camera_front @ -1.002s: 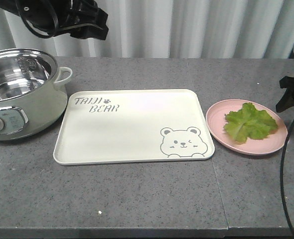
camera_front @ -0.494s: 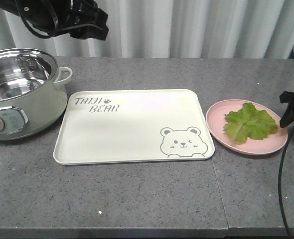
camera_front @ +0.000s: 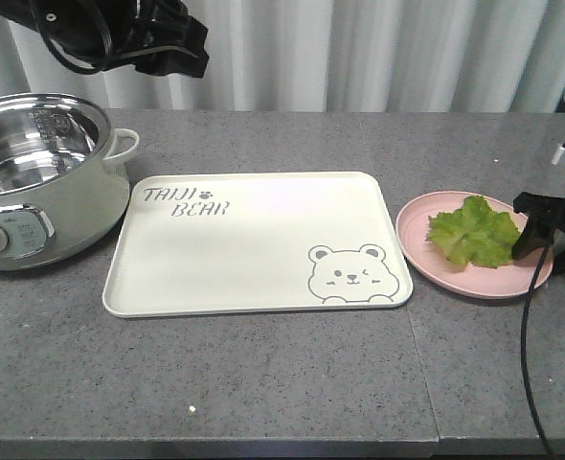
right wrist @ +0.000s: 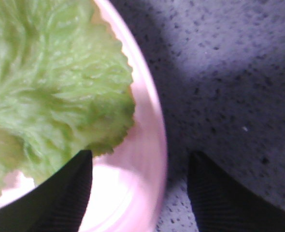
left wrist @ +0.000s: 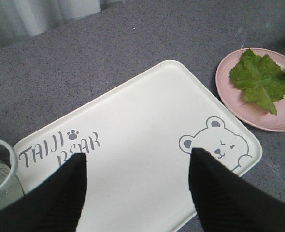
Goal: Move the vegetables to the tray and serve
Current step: 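Grip the rim of the pink plate with the right gripper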
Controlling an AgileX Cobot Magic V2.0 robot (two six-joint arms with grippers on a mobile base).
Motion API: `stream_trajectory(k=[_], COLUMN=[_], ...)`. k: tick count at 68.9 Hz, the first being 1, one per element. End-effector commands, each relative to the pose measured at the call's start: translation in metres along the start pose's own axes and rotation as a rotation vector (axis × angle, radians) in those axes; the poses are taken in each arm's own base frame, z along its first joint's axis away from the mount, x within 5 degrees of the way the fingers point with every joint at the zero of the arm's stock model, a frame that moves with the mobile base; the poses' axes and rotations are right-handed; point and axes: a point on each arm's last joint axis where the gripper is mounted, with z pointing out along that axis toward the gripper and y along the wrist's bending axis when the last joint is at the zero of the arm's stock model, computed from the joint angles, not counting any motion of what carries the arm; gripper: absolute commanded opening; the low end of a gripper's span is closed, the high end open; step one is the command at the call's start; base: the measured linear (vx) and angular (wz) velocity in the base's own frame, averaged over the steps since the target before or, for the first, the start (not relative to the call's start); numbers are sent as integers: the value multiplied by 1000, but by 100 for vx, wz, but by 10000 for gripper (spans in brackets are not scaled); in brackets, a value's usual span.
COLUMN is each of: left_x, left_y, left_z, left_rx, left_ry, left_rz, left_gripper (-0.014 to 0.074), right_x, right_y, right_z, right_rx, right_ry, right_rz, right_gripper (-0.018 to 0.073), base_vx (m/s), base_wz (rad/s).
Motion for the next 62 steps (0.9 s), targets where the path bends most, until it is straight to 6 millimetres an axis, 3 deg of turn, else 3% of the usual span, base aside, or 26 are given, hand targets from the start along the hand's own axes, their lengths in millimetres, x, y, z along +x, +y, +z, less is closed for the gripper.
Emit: stream_trajectory(k=[1,10,26,47,62], left_x=[-11,-10,-11,-11,-11], left_y=[-5,-5,-5,-5,-5], left_z=[-29,-29,-29,-29,-29], left_rx=[6,0,0,0,0], left_ry=[-125,-125,-127,-127,-126], left_rz=[2,5,5,5,5], left_gripper=[449,449,449,449,449], right_x=[-3,-3,-3,-4,-5], right_y=[10,10,10,17,8], right_z=[-22,-22,-22,-28,-44], right_rx=[-13,-10,-16,-89,-163], right_ry=[-75,-76,-74,-109,-165], right_rz=[-16,-17,-21,-19,22], right_gripper=[400,288,-10,-8,-8], base_vx=[0,0,0,0,0], base_wz=[0,0,0,0,0])
